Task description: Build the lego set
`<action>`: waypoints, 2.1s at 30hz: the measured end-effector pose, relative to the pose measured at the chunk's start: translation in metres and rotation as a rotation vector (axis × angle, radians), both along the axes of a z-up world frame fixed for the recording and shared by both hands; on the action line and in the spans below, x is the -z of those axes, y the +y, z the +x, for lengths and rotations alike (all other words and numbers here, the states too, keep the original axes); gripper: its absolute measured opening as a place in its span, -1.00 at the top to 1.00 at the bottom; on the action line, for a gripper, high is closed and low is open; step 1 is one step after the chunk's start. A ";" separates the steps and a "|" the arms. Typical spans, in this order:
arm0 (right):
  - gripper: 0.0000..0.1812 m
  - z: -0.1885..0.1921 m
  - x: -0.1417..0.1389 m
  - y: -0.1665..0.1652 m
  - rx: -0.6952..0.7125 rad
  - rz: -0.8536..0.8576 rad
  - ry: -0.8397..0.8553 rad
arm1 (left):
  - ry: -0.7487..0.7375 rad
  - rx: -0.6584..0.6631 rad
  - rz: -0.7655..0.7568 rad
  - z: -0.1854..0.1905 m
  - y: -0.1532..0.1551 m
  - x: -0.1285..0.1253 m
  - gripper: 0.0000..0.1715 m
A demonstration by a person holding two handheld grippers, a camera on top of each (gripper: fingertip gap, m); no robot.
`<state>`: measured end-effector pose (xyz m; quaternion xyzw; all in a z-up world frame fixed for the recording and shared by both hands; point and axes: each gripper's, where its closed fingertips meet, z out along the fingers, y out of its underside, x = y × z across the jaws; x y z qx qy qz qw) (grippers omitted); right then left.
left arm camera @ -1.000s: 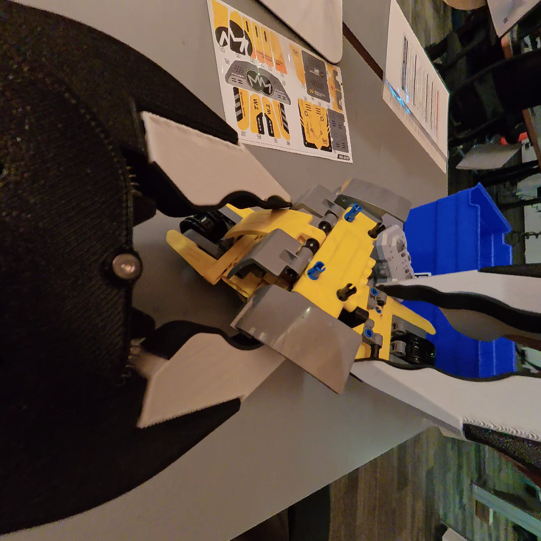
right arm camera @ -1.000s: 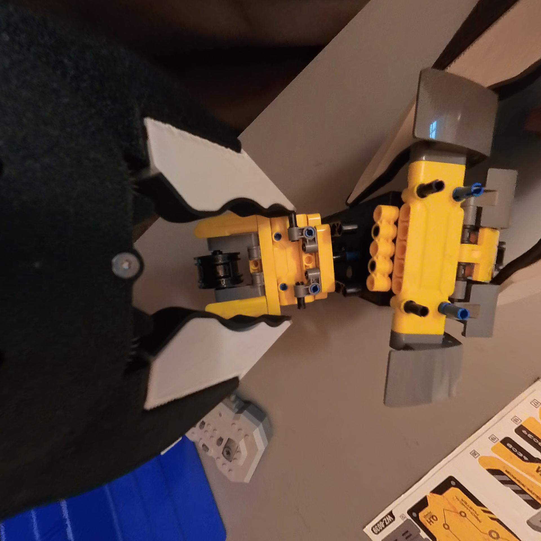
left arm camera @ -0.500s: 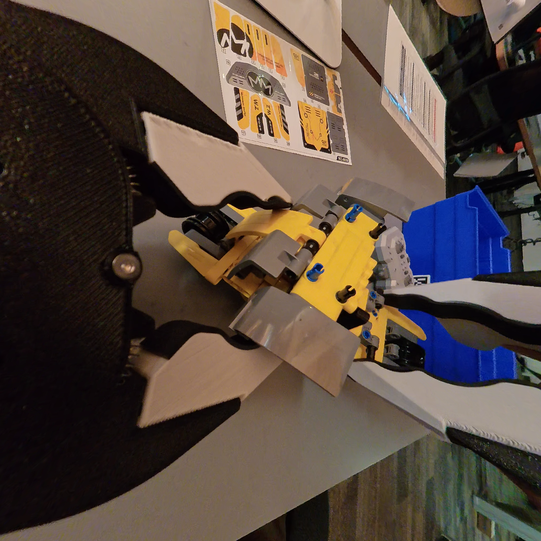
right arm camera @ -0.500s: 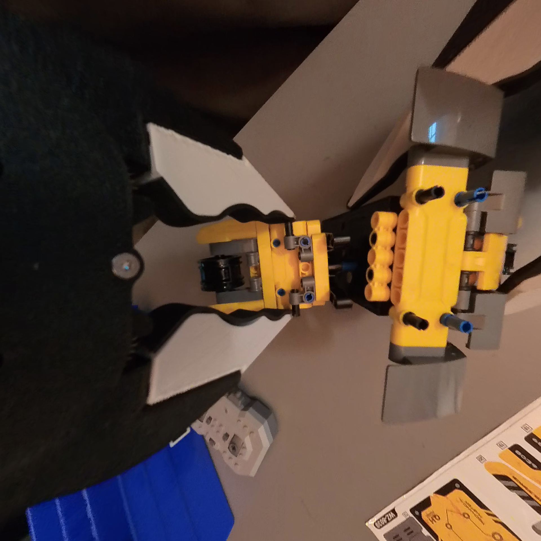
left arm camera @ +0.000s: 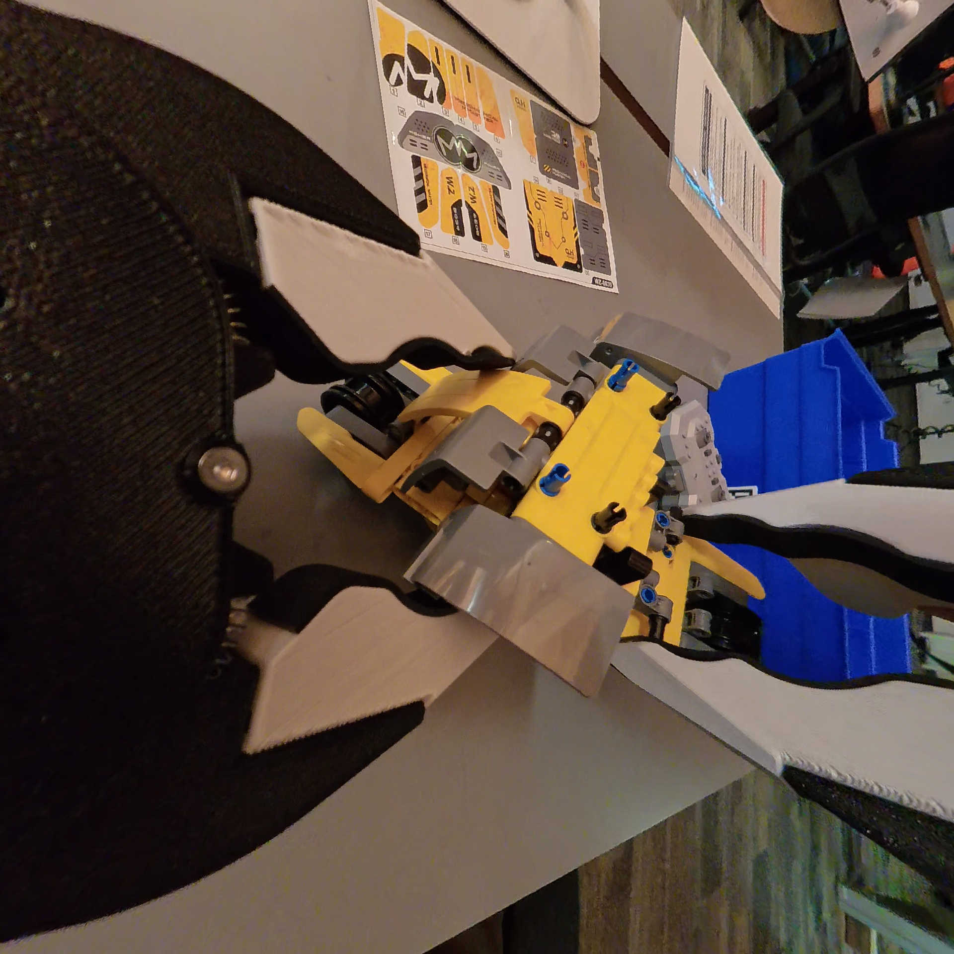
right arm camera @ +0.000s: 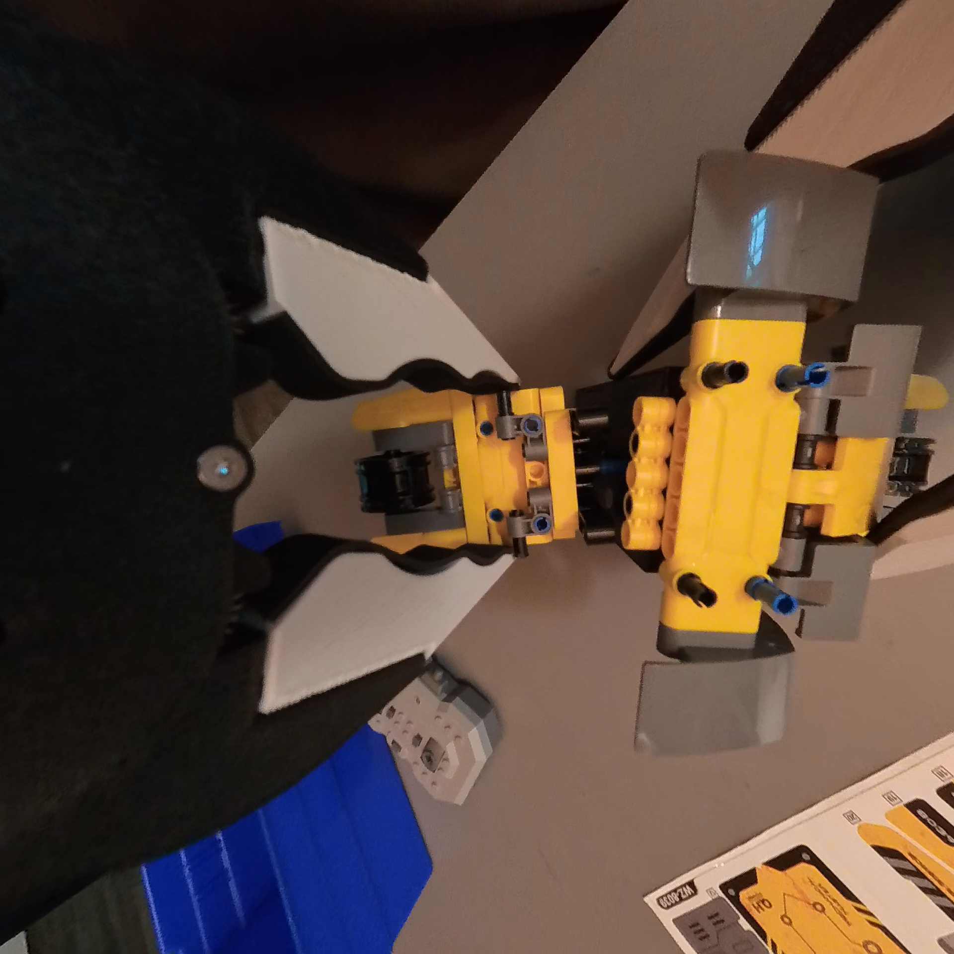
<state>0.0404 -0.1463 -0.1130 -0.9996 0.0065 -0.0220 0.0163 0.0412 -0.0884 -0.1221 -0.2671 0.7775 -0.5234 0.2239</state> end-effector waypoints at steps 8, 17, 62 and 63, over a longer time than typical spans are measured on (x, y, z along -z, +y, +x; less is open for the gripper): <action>0.36 0.000 -0.002 -0.001 0.005 -0.084 0.022 | -0.010 -0.007 0.012 0.000 0.000 0.000 0.06; 0.36 -0.002 -0.004 -0.003 0.010 -0.197 0.077 | -0.023 -0.010 0.024 -0.001 0.000 0.000 0.06; 0.36 0.002 0.001 -0.005 0.049 -0.168 0.049 | -0.032 -0.052 0.015 0.000 -0.001 0.001 0.07; 0.36 0.002 0.001 -0.005 0.044 -0.172 0.042 | -0.034 -0.051 0.016 0.000 -0.001 0.001 0.06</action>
